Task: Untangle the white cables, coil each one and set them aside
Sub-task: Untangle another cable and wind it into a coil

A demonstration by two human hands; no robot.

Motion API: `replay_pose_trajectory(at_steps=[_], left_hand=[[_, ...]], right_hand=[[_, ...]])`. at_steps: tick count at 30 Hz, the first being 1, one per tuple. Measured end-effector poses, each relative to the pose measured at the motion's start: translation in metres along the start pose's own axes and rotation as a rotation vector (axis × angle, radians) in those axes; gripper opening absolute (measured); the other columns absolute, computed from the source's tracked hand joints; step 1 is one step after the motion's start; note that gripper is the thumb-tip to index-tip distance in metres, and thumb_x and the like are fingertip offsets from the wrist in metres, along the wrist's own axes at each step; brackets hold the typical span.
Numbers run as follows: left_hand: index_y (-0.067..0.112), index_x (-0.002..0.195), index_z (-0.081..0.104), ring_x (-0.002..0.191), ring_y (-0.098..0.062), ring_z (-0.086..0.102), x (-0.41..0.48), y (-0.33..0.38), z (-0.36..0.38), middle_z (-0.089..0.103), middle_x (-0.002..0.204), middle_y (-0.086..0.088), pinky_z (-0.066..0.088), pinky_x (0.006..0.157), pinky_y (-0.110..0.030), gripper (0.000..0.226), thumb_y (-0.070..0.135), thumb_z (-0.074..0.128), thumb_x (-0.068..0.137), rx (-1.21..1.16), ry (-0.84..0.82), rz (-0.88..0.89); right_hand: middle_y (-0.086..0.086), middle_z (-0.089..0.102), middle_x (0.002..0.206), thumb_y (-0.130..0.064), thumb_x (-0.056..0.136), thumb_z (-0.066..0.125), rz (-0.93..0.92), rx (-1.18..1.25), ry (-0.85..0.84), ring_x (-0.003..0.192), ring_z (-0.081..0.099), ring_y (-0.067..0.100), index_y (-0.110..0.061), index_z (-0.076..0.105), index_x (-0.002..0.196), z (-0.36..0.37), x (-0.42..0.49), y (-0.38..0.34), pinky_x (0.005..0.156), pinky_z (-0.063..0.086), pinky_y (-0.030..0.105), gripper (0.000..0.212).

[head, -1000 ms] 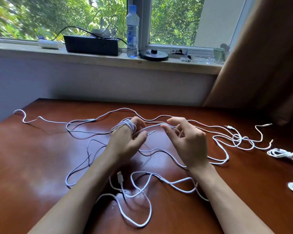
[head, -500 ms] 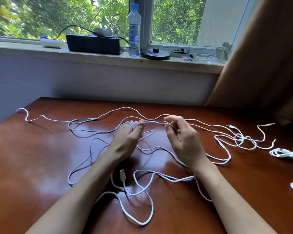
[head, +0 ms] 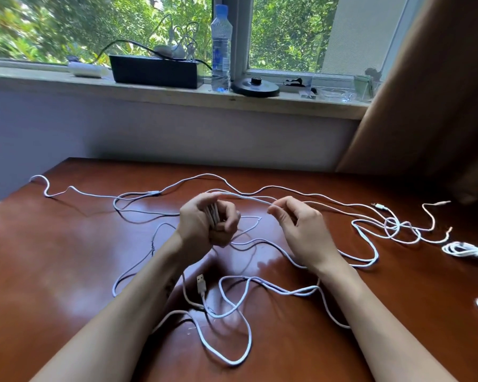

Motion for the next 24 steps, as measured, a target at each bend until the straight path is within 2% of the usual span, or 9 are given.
replay_pose_trajectory(at_steps=[3, 6, 12, 14, 16, 17, 19, 22, 24], left_hand=[[0.004, 0.053, 0.049, 0.042, -0.009, 0.015, -0.002, 0.007, 0.003, 0.024, 0.055, -0.001, 0.009, 0.048, -0.028, 0.052, 0.037, 0.029, 0.086, -0.208, -0.038, 0.055], [0.003, 0.054, 0.049, 0.041, -0.012, 0.011, -0.004, 0.014, 0.005, 0.029, 0.054, -0.003, 0.020, 0.043, -0.018, 0.050, 0.035, 0.030, 0.087, -0.360, -0.026, 0.121], [0.007, 0.060, 0.054, 0.043, -0.013, 0.013, -0.006, 0.018, 0.000, 0.032, 0.059, -0.003, 0.013, 0.045, -0.023, 0.043, 0.033, 0.032, 0.086, -0.494, 0.087, 0.188], [0.005, 0.073, 0.062, 0.041, -0.013, 0.020, -0.006, 0.020, -0.003, 0.037, 0.062, -0.004, 0.015, 0.046, -0.025, 0.047, 0.034, 0.030, 0.093, -0.533, 0.144, 0.219], [0.004, 0.107, 0.068, 0.041, -0.013, 0.028, -0.006, 0.022, -0.015, 0.049, 0.068, -0.006, 0.021, 0.048, -0.025, 0.055, 0.036, 0.024, 0.101, -0.560, 0.256, 0.243], [0.006, 0.124, 0.063, 0.042, -0.013, 0.032, -0.007, 0.023, -0.022, 0.057, 0.074, -0.007, 0.025, 0.048, -0.024, 0.057, 0.038, 0.021, 0.103, -0.573, 0.319, 0.252], [0.010, 0.144, 0.048, 0.047, -0.014, 0.042, -0.008, 0.023, -0.035, 0.069, 0.087, -0.010, 0.035, 0.051, -0.022, 0.057, 0.041, 0.020, 0.105, -0.607, 0.431, 0.265], [0.020, 0.158, 0.021, 0.060, -0.020, 0.060, -0.012, 0.022, -0.047, 0.074, 0.104, -0.016, 0.049, 0.062, -0.024, 0.057, 0.046, 0.019, 0.107, -0.643, 0.521, 0.307], [0.028, 0.160, 0.005, 0.074, -0.025, 0.069, -0.012, 0.025, -0.049, 0.072, 0.111, -0.017, 0.050, 0.072, -0.031, 0.058, 0.047, 0.018, 0.108, -0.636, 0.560, 0.337]], right_hand=[[-0.019, 0.064, 0.082, -0.026, 0.101, 0.061, 0.003, 0.040, -0.036, 0.079, 0.059, 0.003, -0.023, 0.068, 0.102, 0.005, 0.000, 0.002, 0.075, 0.047, 0.029, 0.007], [-0.013, 0.065, 0.078, -0.037, 0.096, 0.066, 0.035, 0.007, -0.068, 0.070, 0.059, 0.007, -0.031, 0.067, 0.101, 0.009, -0.001, 0.006, 0.072, 0.051, 0.034, 0.008], [-0.010, 0.066, 0.069, -0.057, 0.089, 0.066, 0.072, -0.173, -0.115, 0.068, 0.058, 0.011, -0.029, 0.069, 0.084, 0.010, -0.003, 0.006, 0.064, 0.041, 0.030, 0.028], [-0.009, 0.067, 0.076, -0.051, 0.091, 0.067, 0.020, -0.224, -0.129, 0.073, 0.058, 0.012, -0.028, 0.069, 0.086, 0.011, -0.004, 0.003, 0.065, 0.039, 0.030, 0.023], [-0.008, 0.069, 0.087, -0.042, 0.094, 0.067, -0.051, -0.260, -0.131, 0.084, 0.061, 0.015, -0.026, 0.069, 0.092, 0.011, -0.005, 0.003, 0.068, 0.040, 0.031, 0.016], [-0.008, 0.069, 0.091, -0.040, 0.095, 0.066, -0.079, -0.258, -0.139, 0.087, 0.062, 0.017, -0.026, 0.070, 0.094, 0.012, -0.005, 0.004, 0.069, 0.043, 0.032, 0.014], [-0.009, 0.070, 0.093, -0.039, 0.096, 0.065, -0.123, -0.218, -0.150, 0.086, 0.065, 0.017, -0.027, 0.072, 0.099, 0.015, -0.006, 0.006, 0.070, 0.051, 0.036, 0.014], [-0.010, 0.075, 0.095, -0.042, 0.094, 0.065, -0.165, -0.169, -0.127, 0.084, 0.069, 0.016, -0.029, 0.075, 0.103, 0.017, -0.009, -0.001, 0.069, 0.056, 0.038, 0.019], [-0.009, 0.075, 0.084, -0.045, 0.091, 0.064, -0.206, -0.164, -0.110, 0.075, 0.069, 0.018, -0.030, 0.076, 0.100, 0.018, -0.011, -0.010, 0.064, 0.056, 0.037, 0.022]])
Point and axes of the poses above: each hand's wrist, its own x-axis towards the middle knuckle, its own z-axis out of the palm, y = z × x, the point moved 7 cm from there along x, towards the middle knuckle
